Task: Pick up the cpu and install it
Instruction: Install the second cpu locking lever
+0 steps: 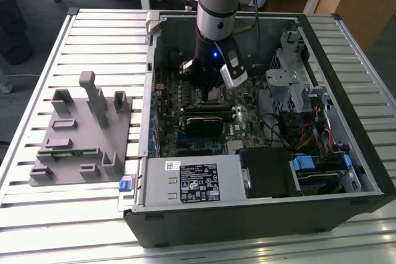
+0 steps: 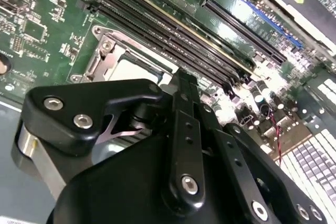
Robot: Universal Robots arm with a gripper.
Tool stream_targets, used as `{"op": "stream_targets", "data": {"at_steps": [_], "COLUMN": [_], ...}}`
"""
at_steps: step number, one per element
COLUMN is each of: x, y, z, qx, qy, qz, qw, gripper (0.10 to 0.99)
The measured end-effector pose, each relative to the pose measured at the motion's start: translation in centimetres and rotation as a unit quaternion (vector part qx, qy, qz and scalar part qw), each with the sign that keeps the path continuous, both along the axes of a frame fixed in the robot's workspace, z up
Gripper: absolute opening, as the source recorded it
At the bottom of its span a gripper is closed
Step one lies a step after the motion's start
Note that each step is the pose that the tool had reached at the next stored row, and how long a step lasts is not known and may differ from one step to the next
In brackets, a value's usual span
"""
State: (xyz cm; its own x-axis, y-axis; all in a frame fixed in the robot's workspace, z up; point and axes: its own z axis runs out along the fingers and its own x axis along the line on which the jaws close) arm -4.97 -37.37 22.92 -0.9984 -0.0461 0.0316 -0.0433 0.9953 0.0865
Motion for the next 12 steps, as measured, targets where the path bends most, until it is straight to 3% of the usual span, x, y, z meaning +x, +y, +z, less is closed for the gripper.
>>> {"op": "stream_targets", "data": {"at_steps": [4,8,12], "x": [0.00,-0.04,-0.15], "y": [-0.02,-0.38,-1.15], "z": [-0.48,-0.54,-0.61], "qx": [0.0005,0.0176,0.0244], "qy": [0.0024,0.0024,0.0024], "qz": [0.000,0.000,0.000], "qw": [1.0000,0.9998,0.9997], "gripper": [0.106,0.106,0.106]}}
